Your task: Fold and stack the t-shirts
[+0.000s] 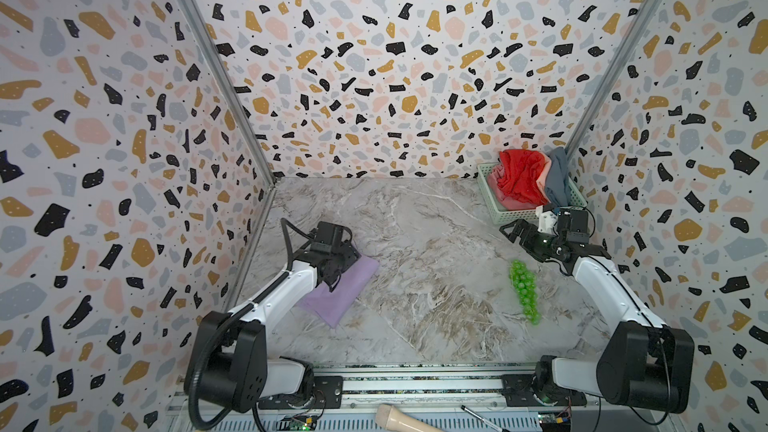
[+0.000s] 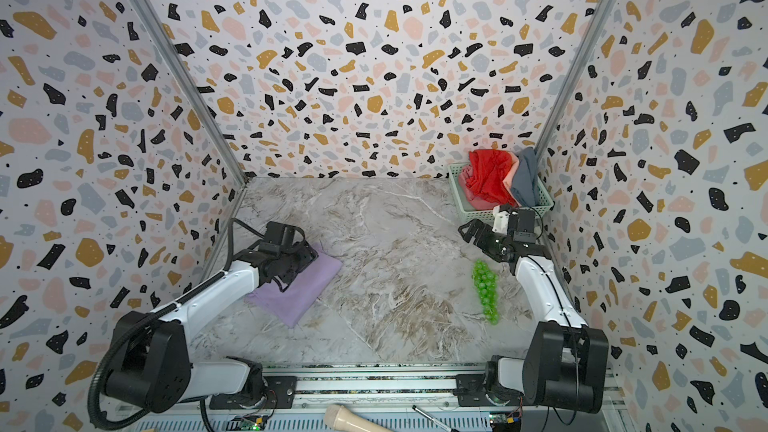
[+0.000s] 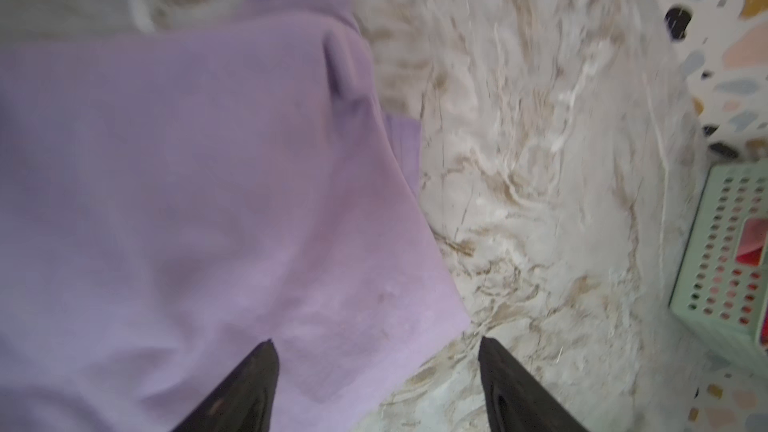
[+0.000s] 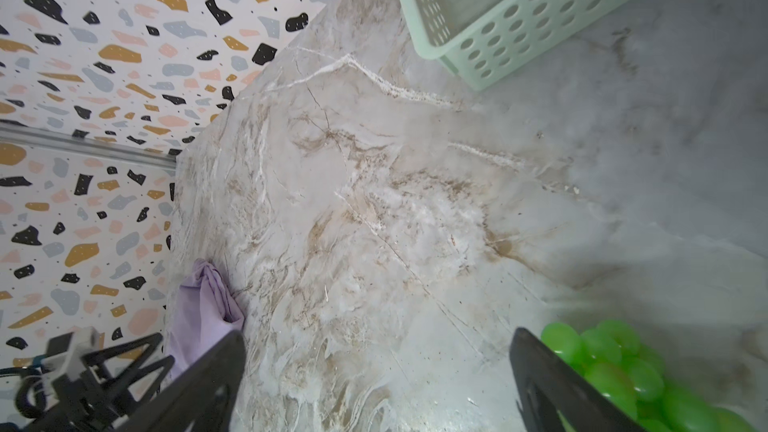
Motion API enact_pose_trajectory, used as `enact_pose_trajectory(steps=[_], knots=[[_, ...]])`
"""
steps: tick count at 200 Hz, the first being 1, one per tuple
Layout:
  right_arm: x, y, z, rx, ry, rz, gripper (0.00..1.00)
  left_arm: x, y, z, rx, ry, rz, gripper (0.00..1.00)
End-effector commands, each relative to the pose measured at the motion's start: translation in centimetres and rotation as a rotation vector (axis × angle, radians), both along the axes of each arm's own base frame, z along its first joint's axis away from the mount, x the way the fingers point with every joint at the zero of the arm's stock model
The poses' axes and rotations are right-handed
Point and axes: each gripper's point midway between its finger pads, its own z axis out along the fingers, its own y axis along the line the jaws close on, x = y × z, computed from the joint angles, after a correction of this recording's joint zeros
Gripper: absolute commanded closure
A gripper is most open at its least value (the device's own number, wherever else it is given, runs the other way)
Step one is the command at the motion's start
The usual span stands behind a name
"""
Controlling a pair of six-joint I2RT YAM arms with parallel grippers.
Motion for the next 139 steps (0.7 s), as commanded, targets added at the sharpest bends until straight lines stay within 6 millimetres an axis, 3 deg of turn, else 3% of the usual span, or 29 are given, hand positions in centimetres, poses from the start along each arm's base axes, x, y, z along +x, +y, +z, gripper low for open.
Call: enact_pose_trajectory(steps=[1, 35, 81, 139], knots=[[-0.2, -1.6, 2.2, -0.042, -0.051, -0.043, 0.01, -0.7, -0.4, -1.2, -0.006, 0.033, 0.006, 0.23], [-1.2, -2.9, 2.1, -0.057, -0.045, -0.081, 0.01, -2.1, 1.2, -3.0, 0.032, 0.047, 0.079, 0.23], [-2.2, -3.3, 1.2, -0.044, -0.026, -0.103, 0.01, -2.9, 3.5, -7.0, 0.067, 0.144, 0.15, 0.22], [-3.0, -3.9, 2.1, -0.057, -0.046, -0.145, 0.01, -3.4, 10.7, -9.6, 0.046, 0.179, 0.445, 0.23]])
